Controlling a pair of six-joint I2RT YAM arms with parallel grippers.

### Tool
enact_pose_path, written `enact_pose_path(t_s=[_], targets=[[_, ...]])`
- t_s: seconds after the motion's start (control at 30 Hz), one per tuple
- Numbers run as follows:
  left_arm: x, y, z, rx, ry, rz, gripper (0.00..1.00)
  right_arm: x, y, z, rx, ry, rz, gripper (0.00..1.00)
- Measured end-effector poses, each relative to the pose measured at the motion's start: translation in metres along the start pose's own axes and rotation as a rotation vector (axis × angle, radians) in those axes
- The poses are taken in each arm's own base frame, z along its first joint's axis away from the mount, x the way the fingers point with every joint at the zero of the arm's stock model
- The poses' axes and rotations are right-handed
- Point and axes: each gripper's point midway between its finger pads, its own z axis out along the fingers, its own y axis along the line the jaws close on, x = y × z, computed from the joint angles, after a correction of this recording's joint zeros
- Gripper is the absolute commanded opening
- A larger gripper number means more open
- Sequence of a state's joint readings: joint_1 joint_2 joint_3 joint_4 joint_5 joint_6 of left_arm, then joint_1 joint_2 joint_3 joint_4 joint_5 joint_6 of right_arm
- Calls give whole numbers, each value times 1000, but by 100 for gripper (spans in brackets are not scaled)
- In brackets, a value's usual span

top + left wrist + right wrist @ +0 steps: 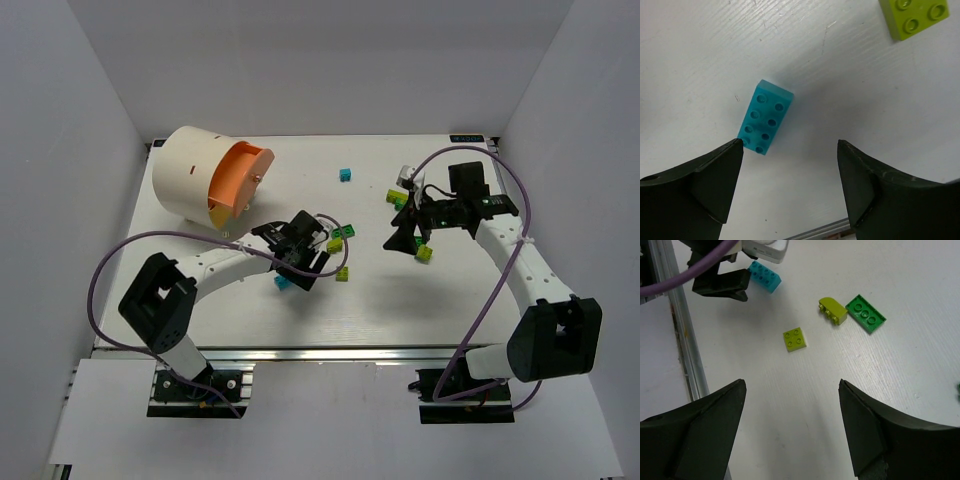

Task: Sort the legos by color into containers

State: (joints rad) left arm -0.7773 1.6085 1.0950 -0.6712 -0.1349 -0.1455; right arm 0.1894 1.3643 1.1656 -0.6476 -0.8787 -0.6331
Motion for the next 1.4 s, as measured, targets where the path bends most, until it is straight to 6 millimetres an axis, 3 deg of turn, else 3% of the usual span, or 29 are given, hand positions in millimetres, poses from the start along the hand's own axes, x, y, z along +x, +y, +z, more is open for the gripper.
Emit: enact_pose_path(t_s=[0.37, 0.47, 0.5, 0.53, 0.6, 0.63, 0.77, 0.87, 0.97, 1.03, 1.13, 1.2, 1.27, 1.33, 1.4], targets=[[18, 10, 40, -47, 99, 93, 84, 14, 9, -6, -10, 4, 24, 80], [15, 13, 43, -62, 95, 94, 78, 16, 10, -6, -12, 3, 26, 80], [15, 14, 43, -65, 94, 93, 73, 17, 11, -6, -14, 3, 30, 80], [14, 15, 44, -69, 93, 94, 53, 18, 12, -7, -16, 3, 33, 80], [13, 16, 45, -78, 91, 87, 37, 19, 13, -7, -19, 1, 37, 80], [13, 16, 46, -79, 92, 89, 24, 19, 14, -7, -21, 1, 38, 80], [11, 16, 45, -80, 89, 77, 5, 22, 15, -6, -23, 2, 40, 76], [4, 14, 38, -74, 85, 58, 0, 24, 16, -7, -14, 5, 38, 69], [-33, 10, 15, -59, -2, 31, 0, 29, 15, -7, 6, 11, 35, 61], [-75, 11, -14, -51, -114, 9, 0, 33, 15, -6, 15, 15, 39, 57], [-147, 19, -72, -56, -313, -23, 0, 34, 12, -6, 25, 15, 39, 46], [-192, 36, -118, -85, -453, -57, 0, 34, 10, -5, 32, 11, 32, 34], [-220, 62, -155, -135, -557, -94, 0, 34, 9, -4, 36, 9, 28, 24], [-233, 95, -179, -205, -617, -142, 0, 33, 7, -4, 42, 4, 23, 19], [-233, 128, -187, -276, -626, -186, 0, 31, 6, -4, 45, -2, 17, 19]])
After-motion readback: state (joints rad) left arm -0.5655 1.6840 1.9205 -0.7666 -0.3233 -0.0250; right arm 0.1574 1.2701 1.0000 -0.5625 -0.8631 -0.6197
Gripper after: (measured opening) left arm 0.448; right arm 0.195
